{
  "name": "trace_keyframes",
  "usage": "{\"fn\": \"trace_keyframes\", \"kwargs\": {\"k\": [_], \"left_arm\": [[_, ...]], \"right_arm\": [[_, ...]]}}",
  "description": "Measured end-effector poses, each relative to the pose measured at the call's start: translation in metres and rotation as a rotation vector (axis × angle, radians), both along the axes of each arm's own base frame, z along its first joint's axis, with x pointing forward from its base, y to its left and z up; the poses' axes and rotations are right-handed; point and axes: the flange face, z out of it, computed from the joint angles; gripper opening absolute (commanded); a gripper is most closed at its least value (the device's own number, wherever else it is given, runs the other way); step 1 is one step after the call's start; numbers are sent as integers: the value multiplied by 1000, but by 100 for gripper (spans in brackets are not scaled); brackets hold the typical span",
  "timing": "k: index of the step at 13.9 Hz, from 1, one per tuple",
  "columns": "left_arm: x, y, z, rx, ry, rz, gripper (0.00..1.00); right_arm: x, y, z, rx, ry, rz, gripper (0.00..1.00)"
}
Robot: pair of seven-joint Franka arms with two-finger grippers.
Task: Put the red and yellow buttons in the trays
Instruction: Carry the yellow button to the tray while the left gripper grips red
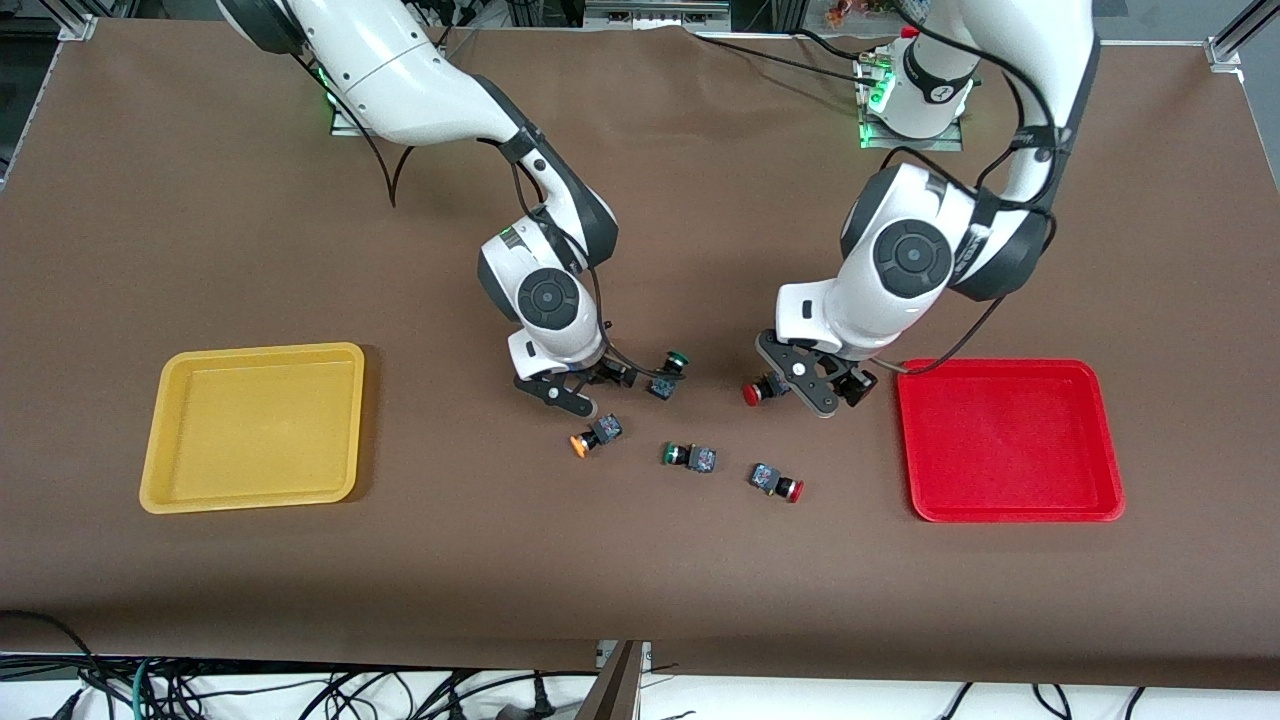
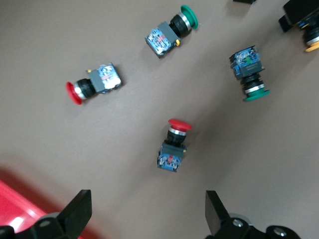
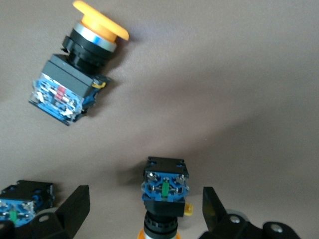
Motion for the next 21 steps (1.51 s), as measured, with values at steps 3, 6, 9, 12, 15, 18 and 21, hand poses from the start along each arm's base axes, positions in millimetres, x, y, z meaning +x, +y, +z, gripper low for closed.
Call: {"fn": "trace_keyframes", "kwargs": {"k": [3,6,9,12,15,18,21], "left_arm": [[-2,-2,-45,10,20,-2,100],[0,-2,-82,14,23,1,100],[0,-2,-118,16,20,3,100],[-3,-2,-140,23,36,3,100],[-4,-6,-141,20,37,-2,98],[-7,-12,-141,16,41,11,64],[-9,-15,-143,18,46,37,34]], "right_arm": [[-4,-3,-10,-14,16,3,58],[-5,-5,-14,-23,25,9,16],[-2,-9,-13,-23,21,39,8],[26,-45,-3,-33,25,71,8],[74,-126,31,-33,45,142,8],[111,-226,59,-14,54,269,8],[133,-330,59,14,63,407,8]]}}
